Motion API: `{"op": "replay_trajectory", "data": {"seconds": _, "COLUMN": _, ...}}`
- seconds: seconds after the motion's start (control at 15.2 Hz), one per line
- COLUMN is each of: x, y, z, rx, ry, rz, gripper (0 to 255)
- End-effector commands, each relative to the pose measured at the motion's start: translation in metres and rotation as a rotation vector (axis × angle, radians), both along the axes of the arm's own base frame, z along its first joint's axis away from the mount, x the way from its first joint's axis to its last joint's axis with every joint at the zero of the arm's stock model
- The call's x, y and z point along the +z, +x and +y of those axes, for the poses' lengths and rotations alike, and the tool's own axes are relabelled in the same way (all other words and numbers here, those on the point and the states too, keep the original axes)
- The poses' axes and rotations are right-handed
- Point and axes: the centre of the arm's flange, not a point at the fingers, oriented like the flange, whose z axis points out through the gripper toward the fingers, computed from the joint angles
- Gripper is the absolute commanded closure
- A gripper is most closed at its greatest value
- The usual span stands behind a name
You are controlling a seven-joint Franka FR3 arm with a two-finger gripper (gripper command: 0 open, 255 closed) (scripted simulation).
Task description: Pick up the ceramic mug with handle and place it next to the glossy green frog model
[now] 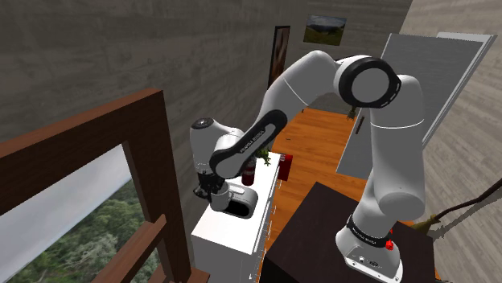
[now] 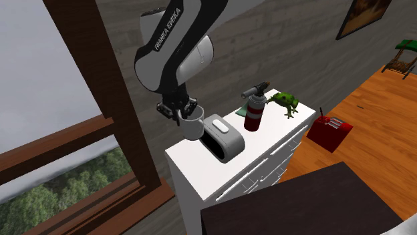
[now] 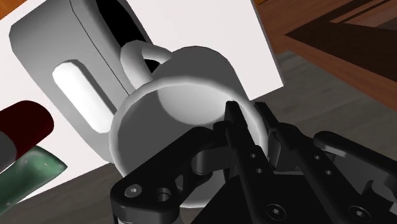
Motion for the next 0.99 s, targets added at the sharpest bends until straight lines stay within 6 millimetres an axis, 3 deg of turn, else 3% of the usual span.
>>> {"op": "replay_trajectory", "data": {"seconds": 0.0, "x": 0.011, "y": 0.0, "z": 0.0, "rx": 0.0, "ry": 0.0, "rz": 0.0, "gripper": 255}}
{"op": "replay_trajectory", "data": {"seconds": 0.46, "x": 0.047, "y": 0.0, "z": 0.0, "rx": 0.0, "ry": 0.0, "rz": 0.0, "gripper": 255}}
{"op": "replay_trajectory", "data": {"seconds": 0.92, "x": 0.047, "y": 0.0, "z": -0.093, "rx": 0.0, "ry": 0.0, "rz": 0.0, "gripper": 255}}
